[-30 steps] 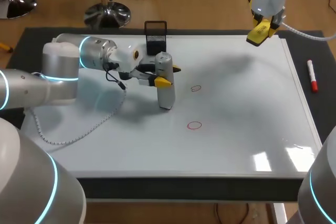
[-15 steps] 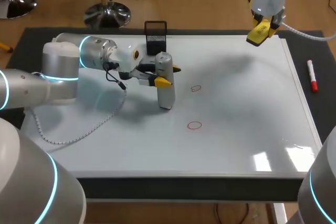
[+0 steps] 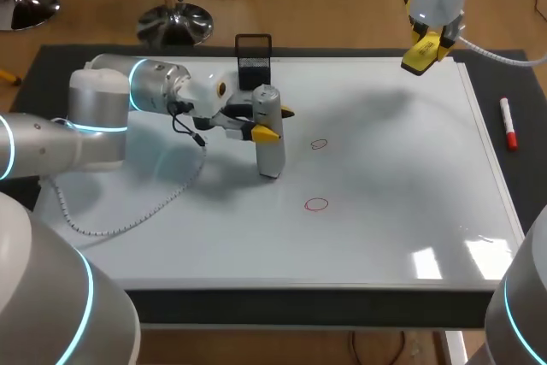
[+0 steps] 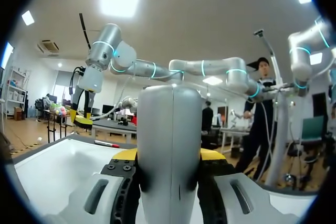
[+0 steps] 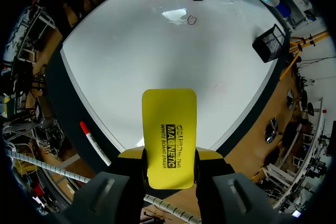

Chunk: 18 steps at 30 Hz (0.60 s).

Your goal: Pick up the inspection probe, press it on each red-marked spot on the whiteboard one by one, put down the probe, pick up the eraser, and wipe off all the red marks.

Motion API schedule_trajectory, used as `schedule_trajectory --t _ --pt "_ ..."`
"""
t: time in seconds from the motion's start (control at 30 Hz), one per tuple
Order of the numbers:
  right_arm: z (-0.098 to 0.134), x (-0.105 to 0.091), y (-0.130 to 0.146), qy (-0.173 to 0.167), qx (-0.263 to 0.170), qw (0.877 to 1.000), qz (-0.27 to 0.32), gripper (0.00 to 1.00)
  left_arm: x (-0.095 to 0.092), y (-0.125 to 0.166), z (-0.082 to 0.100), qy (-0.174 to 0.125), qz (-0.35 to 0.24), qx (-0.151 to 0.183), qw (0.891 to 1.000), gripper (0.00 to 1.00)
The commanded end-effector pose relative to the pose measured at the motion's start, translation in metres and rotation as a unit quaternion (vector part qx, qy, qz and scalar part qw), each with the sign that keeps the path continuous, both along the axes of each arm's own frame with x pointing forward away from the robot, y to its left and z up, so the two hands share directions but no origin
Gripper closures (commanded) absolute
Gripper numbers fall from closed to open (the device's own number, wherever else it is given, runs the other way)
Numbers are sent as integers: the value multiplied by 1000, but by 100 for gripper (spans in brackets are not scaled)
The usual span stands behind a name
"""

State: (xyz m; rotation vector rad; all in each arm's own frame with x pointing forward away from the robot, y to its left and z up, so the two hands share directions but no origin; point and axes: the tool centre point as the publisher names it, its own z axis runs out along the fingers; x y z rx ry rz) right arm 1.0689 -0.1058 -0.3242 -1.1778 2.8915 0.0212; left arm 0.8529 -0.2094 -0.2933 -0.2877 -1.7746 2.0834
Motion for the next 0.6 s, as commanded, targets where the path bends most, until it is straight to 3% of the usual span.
schedule_trajectory --t 0.03,0.37,0.6 --pt "2 0 -1 0 -2 1000 1 100 0 1 5 -5 0 0 1000 100" --pt "2 0 -1 0 -2 1000 1 100 11 6 14 -24 14 0 1000 100" --pt "2 0 -1 0 -2 1000 1 100 31 17 23 -45 41 13 998 100"
